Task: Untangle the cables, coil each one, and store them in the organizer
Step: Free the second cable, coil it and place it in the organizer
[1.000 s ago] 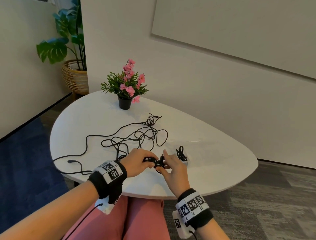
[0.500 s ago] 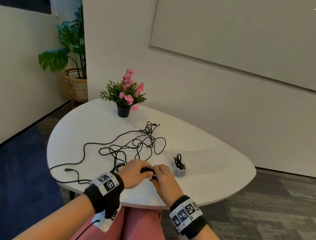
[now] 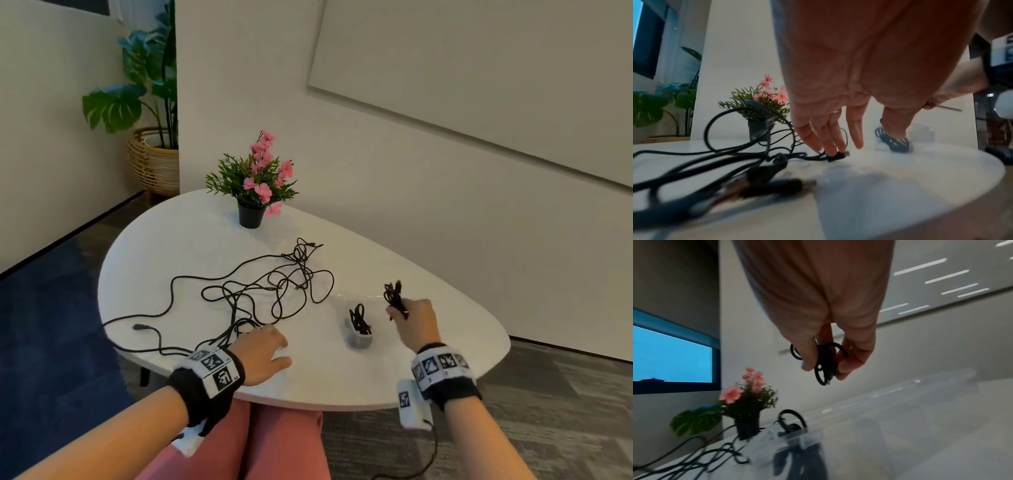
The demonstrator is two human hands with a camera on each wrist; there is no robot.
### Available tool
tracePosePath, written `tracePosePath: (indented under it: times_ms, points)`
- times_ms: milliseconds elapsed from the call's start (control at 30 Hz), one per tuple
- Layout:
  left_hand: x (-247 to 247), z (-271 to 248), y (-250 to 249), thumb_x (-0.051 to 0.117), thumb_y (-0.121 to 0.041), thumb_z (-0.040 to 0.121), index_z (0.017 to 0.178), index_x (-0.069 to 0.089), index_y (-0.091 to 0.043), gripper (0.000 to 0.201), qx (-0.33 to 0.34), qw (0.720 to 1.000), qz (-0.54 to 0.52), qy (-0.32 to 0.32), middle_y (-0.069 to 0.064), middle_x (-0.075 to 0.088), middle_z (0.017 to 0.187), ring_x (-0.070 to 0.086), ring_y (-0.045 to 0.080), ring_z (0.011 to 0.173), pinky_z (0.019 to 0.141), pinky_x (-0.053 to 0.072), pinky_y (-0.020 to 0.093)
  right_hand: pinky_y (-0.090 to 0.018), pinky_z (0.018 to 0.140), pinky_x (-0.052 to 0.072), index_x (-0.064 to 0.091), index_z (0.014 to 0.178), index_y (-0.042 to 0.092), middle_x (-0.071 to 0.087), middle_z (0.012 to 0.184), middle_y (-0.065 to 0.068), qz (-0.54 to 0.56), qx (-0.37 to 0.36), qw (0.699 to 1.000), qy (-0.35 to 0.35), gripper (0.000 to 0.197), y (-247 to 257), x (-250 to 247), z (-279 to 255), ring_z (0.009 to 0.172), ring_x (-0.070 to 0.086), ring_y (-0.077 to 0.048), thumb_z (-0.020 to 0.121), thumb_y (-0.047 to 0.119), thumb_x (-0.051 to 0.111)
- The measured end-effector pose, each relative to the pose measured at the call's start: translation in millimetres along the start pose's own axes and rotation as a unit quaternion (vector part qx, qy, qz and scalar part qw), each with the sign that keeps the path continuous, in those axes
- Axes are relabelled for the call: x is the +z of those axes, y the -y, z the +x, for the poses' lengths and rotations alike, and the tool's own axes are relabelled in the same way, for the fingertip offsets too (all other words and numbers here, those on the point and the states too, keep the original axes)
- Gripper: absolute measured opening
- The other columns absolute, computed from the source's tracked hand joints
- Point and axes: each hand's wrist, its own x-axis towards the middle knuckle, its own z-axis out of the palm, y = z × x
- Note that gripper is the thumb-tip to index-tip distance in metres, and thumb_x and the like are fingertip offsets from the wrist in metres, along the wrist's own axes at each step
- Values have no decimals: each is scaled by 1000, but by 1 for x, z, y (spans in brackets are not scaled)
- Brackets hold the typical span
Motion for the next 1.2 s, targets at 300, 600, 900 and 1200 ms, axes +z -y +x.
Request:
tracePosePath:
  times_ms: [300,600,900,1200]
  points:
    - [19,-4,20,47,-48,91,133,46,-22,50,-9,999,43,25,0,33,144,34,21,131,109,31,35,-22,56,38,68,97,3,67,98,-13,-151,88,971,163,32,-8,33,43,81,58,-24,88,33,62]
    - [17,-5,25,47,-44,92,131,48,-24,44,4,1000,13,24,-4,33,144,29,18,133,110,31,35,-25,61,39,63,87,6,58,71,-4,-153,140,944,258,31,0,39,49,69,54,-20,90,36,55]
    - [17,-4,26,48,-37,93,130,48,-24,40,9,1000,0,18,-4,33,143,30,16,132,110,30,32,-28,82,34,55,98,9,59,106,-4,-224,140,923,279,28,9,44,51,99,51,-22,99,30,38]
    - [18,-4,30,49,-37,92,132,46,-24,42,27,999,4,22,-4,32,144,29,17,133,111,29,32,-27,71,47,61,98,3,62,96,-12,-214,155,953,149,25,4,43,53,93,63,-29,82,20,70]
